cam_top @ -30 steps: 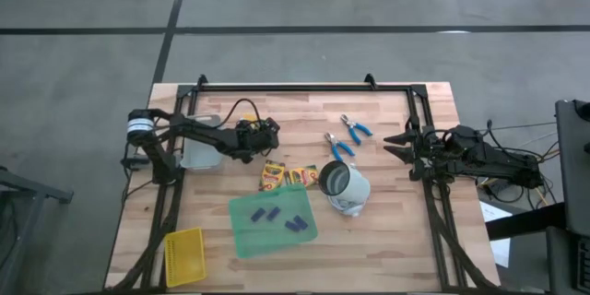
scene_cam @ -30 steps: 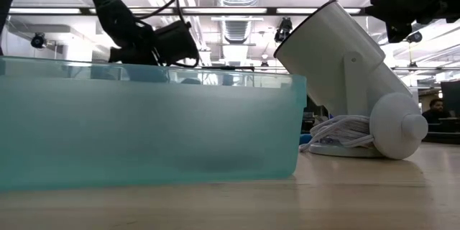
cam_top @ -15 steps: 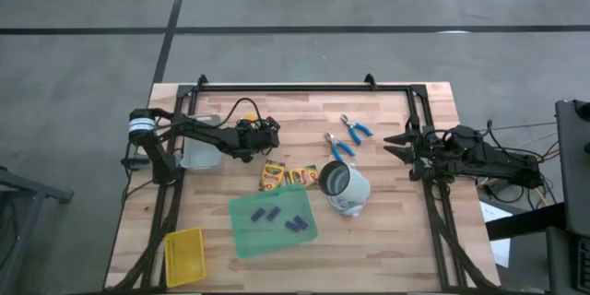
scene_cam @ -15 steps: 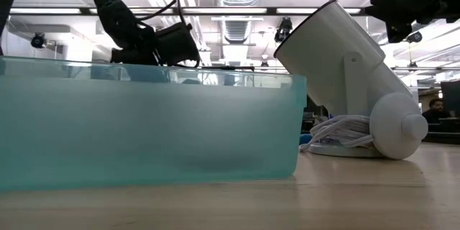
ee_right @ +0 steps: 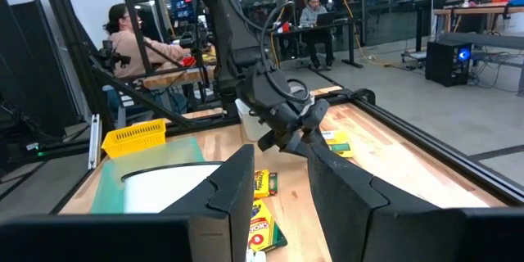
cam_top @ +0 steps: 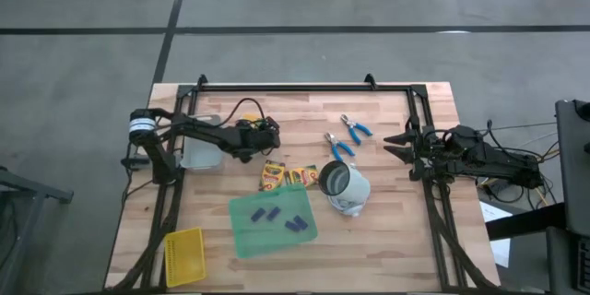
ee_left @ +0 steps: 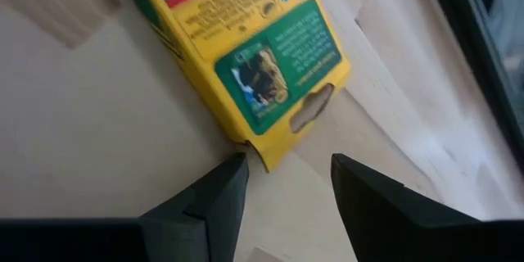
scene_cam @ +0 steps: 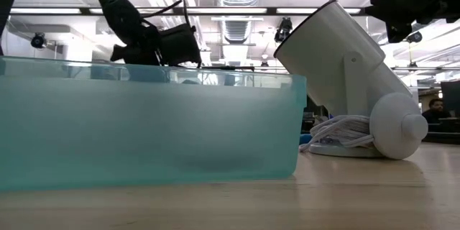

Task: Pick & Place School Supplies
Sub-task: Put the yellow crayon box into the gray bin

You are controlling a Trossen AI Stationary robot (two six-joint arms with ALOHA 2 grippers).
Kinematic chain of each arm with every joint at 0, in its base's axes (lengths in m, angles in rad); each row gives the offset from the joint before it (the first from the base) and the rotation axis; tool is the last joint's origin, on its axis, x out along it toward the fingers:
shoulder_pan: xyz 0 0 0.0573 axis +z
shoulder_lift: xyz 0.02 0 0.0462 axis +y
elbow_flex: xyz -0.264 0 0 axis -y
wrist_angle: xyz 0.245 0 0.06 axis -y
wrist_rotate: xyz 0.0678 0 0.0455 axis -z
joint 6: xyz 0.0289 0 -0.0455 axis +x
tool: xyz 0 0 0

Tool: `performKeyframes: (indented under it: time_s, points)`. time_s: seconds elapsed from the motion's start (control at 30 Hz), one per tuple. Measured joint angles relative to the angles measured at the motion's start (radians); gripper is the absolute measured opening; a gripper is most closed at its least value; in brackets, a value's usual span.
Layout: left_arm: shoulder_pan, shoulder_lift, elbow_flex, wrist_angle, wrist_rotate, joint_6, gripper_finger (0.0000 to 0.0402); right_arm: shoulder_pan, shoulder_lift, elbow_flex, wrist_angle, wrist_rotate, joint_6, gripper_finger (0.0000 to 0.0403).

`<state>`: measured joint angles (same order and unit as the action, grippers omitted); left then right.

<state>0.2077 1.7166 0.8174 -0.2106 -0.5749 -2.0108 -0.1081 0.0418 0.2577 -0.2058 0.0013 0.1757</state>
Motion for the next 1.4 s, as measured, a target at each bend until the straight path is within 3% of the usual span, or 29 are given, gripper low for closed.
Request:
performKeyframes:
  time_s: [0.13, 0.63, 1.0, 1.4]
  points:
    - [0.003, 0.001, 0.027, -0.074, -0.007, -0.001, 0.0188, 0.0, 0.0, 0.0, 0.0, 0.0, 0.0, 0.0114]
    - [0.009, 0.003, 0.027, 0.001, 0.023, 0.019, 0.0188, 0.0, 0.0, 0.0, 0.0, 0.0, 0.0, 0.0114]
    - [0.022, 0.004, 0.027, 0.001, -0.037, 0.066, 0.0188, 0.0, 0.0, 0.0, 0.0, 0.0, 0.0, 0.0114]
    - [0.042, 0.003, 0.027, -0.046, -0.037, 0.073, 0.0188, 0.0, 0.0, 0.0, 0.0, 0.0, 0.0, 0.0114]
